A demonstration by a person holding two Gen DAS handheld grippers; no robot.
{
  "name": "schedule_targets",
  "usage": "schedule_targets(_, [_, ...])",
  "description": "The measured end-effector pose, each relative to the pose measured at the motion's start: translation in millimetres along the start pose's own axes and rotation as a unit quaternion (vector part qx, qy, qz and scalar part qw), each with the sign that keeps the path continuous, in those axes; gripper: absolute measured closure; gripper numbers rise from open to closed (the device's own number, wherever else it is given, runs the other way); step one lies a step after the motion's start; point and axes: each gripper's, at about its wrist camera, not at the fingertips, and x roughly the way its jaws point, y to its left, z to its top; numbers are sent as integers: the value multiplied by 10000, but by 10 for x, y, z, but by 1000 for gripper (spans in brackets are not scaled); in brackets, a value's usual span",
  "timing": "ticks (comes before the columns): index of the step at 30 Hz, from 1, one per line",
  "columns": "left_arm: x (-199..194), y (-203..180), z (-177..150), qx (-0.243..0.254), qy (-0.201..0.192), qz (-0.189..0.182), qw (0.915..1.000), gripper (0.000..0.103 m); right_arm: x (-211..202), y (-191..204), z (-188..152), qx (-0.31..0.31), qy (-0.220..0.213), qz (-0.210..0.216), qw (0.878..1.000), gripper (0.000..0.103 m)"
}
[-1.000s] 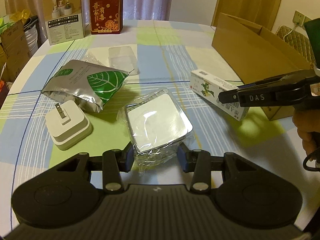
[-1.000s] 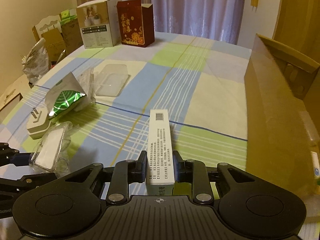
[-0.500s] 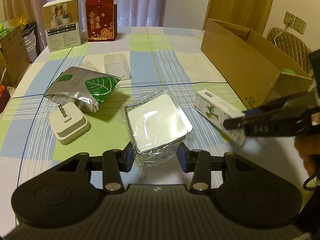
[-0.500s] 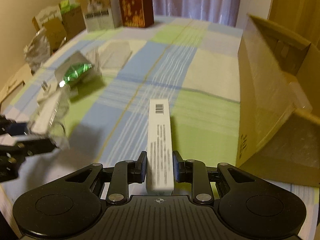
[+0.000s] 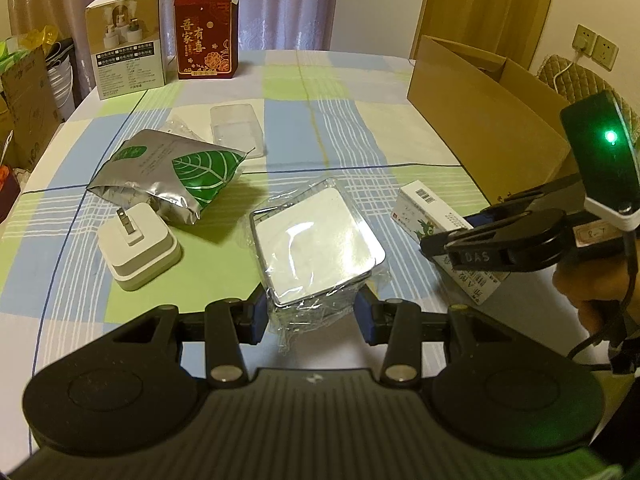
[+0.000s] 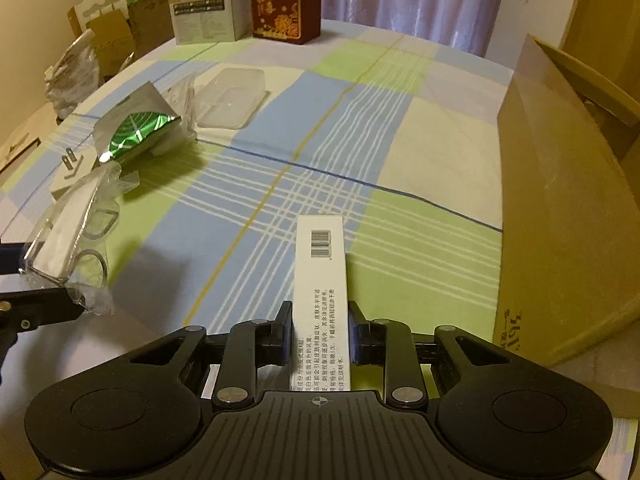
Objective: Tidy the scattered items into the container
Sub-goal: 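Lift and carry the wrapped square and medicine box over the cardboard box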
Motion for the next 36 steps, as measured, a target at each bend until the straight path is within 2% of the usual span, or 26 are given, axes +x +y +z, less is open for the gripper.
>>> schedule_targets(5, [-51, -47, 37, 90, -35, -10, 10000, 65, -276, 0, -6, 28, -287, 16, 9996, 75])
schedule_targets(11, [-146, -231, 208, 286, -187, -109, 9994, 65, -806, -163, 86, 218, -838, -2, 9962, 75])
schedule_targets(18, [-208, -688, 590, 692, -496, -402, 9956, 65, -1421, -644, 240, 534, -1390, -420, 9880, 75])
schedule_targets(27, [-171, -1458, 1247, 1213, -934, -898, 9841, 65, -1758, -1496, 184, 1049, -1564, -1083, 9761, 75])
schedule_targets(32, [-36, -1864, 1517, 1443, -983, -1165, 9777, 65, -1817, -1803, 100, 1261, -1566, -1178, 9725, 75])
schedule_targets(36, [117, -2110, 1601, 1630, -930, -1234, 9745, 65, -1820, -1948, 39, 1362, -1569, -1180, 9710, 75])
